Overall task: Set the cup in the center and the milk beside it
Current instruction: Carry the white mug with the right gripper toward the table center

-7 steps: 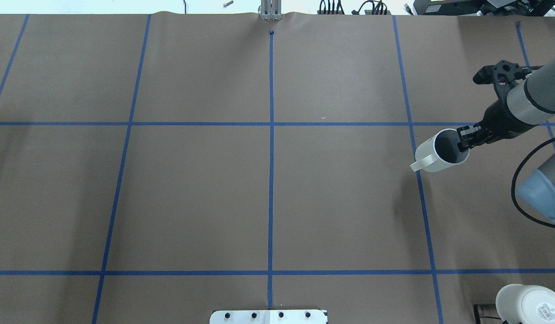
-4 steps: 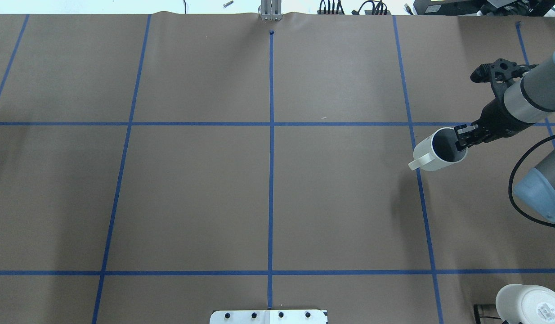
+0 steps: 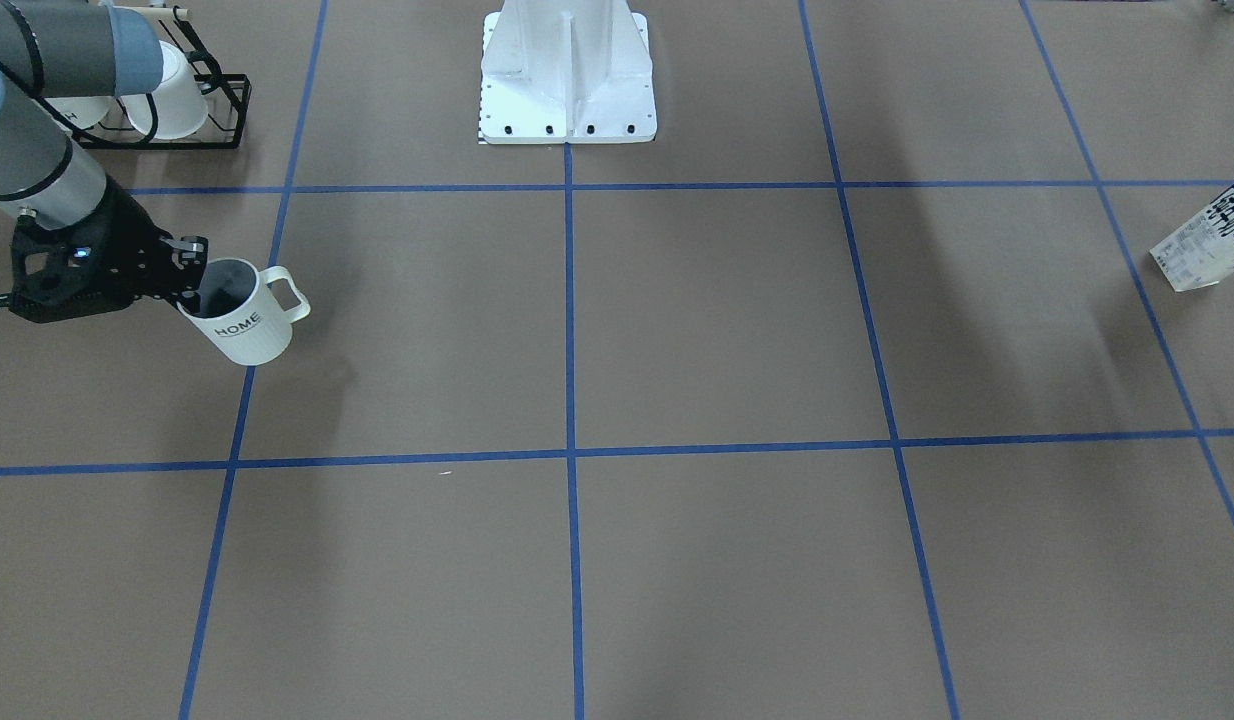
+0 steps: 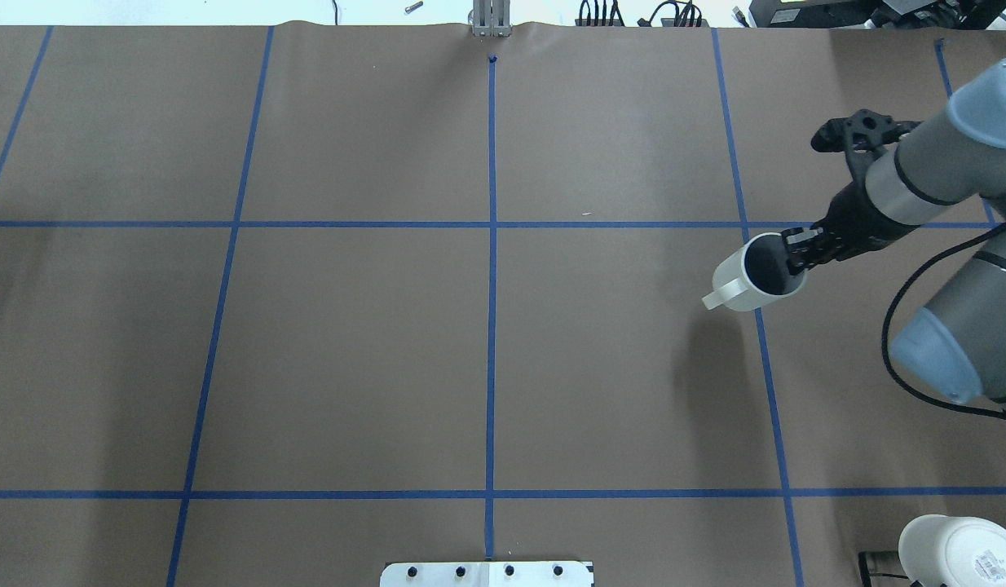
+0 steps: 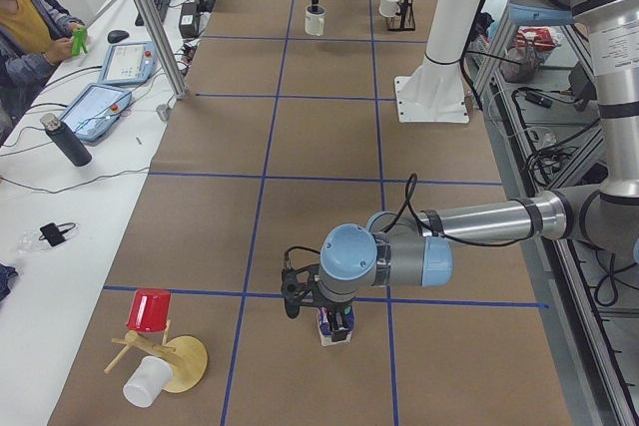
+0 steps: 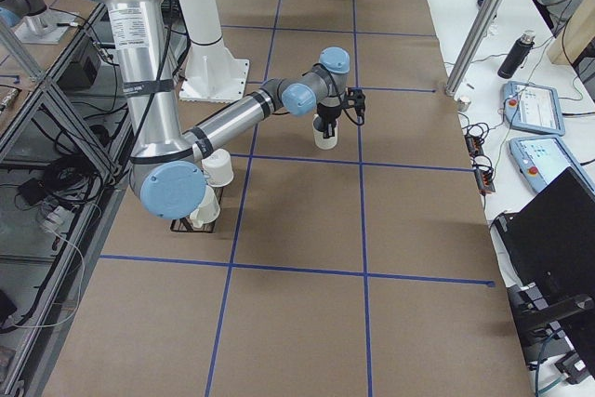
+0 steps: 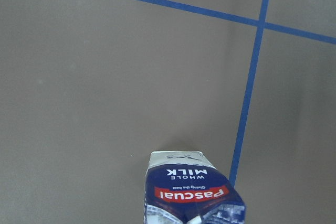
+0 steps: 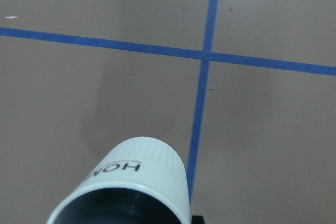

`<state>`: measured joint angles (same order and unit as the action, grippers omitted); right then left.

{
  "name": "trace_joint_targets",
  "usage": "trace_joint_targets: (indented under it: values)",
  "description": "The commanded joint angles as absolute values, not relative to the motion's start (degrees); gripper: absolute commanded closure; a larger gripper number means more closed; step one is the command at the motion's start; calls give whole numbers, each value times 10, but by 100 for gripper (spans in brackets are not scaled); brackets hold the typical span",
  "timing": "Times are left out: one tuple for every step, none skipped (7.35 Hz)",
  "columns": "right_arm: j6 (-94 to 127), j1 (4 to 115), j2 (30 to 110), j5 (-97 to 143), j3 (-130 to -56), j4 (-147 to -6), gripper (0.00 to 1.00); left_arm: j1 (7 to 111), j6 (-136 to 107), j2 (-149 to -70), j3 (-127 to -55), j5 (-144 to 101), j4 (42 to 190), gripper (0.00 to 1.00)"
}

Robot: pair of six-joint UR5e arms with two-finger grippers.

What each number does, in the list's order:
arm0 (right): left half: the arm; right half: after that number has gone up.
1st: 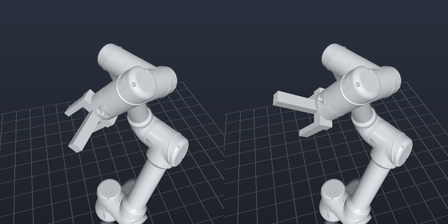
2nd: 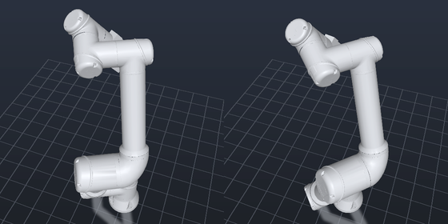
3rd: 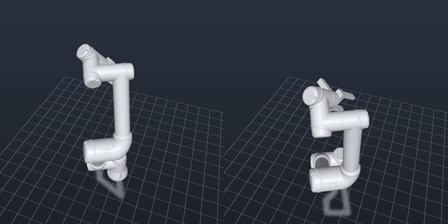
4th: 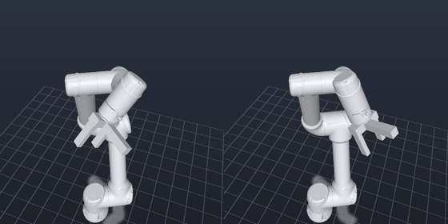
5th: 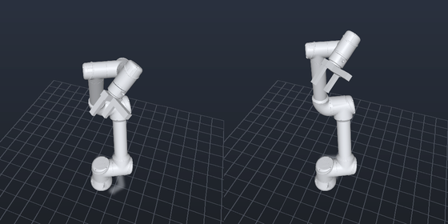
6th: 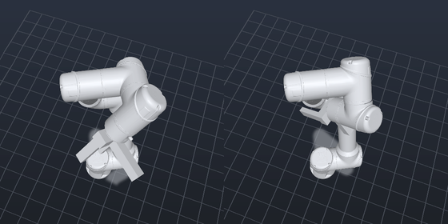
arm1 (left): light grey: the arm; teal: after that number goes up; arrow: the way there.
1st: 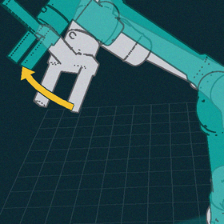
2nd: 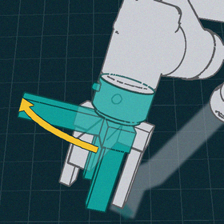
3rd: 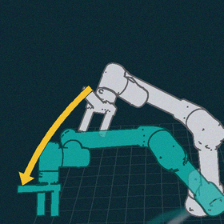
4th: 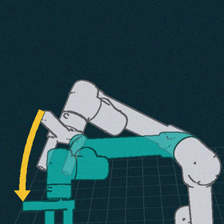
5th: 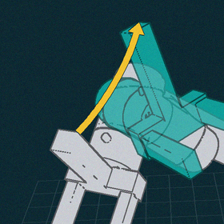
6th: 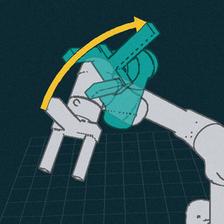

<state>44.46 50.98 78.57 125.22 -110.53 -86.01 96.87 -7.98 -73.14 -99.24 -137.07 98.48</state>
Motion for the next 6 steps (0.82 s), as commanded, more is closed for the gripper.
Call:
trace_joint_targets:
  values:
    - [494,474,737,1230,-1082,-862,100,966,-121,-734,-991,-1397,988,2]
    - [494,474,737,1230,-1082,-862,100,962,-123,-734,-989,-1398,996,2]
    - [496,469,724,1229,-1078,-862,100,958,-123,-734,-985,-1397,997,2]
    - [521,462,696,1229,-1061,-862,100,955,-124,-734,-984,-1395,998,2]
    - [545,446,685,1217,-1053,-862,100,948,-125,-734,-984,-1393,998,2]
    - [545,445,689,1213,-1054,-860,100,941,-126,-734,-984,-1392,999,2]
